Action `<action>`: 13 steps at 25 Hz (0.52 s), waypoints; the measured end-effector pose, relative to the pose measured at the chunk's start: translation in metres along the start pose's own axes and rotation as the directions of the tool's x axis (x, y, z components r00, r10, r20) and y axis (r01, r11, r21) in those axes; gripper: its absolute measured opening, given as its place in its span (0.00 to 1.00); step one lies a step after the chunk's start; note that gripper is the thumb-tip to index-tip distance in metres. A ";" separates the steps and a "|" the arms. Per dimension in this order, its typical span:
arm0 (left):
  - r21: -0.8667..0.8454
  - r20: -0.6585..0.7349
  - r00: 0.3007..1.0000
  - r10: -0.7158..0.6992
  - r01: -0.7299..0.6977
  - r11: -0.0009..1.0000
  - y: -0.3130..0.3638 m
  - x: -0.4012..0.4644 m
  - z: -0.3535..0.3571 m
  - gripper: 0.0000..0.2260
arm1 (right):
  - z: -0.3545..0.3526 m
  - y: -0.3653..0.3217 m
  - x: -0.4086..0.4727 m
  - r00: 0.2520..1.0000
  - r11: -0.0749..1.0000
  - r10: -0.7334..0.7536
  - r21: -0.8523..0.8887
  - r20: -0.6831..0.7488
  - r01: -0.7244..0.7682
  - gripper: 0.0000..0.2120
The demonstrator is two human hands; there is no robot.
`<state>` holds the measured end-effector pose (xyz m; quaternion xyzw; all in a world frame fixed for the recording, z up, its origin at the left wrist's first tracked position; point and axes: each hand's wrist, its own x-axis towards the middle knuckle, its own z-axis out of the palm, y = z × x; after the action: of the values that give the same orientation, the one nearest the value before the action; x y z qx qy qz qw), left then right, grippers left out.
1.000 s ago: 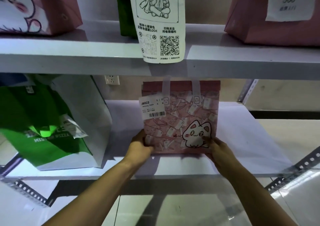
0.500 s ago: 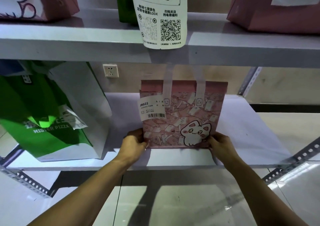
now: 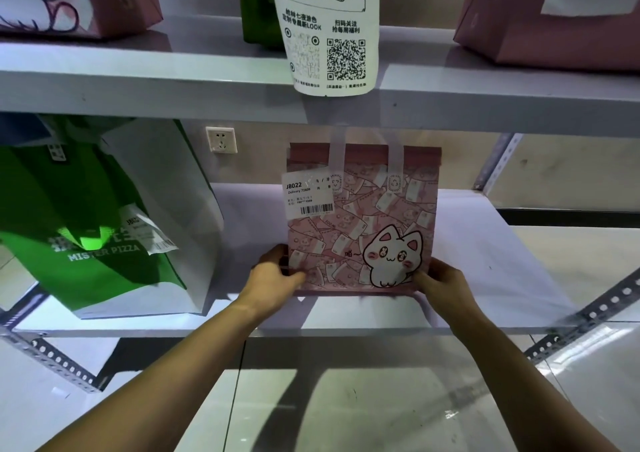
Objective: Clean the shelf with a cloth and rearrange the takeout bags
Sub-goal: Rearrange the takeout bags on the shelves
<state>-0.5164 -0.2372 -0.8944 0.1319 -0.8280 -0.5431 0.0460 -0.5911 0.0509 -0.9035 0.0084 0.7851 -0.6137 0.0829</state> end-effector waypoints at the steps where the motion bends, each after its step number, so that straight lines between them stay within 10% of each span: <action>1: 0.002 0.003 1.000 0.000 0.000 1.000 0.000 0.000 0.000 0.14 | -0.001 0.000 0.000 1.000 1.000 -0.008 -0.006 -0.011 0.008 0.06; 13: -0.037 0.011 1.000 0.021 -0.020 0.999 -0.002 0.000 -0.002 0.17 | 0.002 0.005 -0.003 0.998 0.999 -0.037 -0.031 -0.045 0.036 0.17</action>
<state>-0.5160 -0.2393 -0.8951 0.1194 -0.8194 -0.5585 0.0493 -0.5874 0.0508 -0.9081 0.0068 0.7960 -0.6029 0.0541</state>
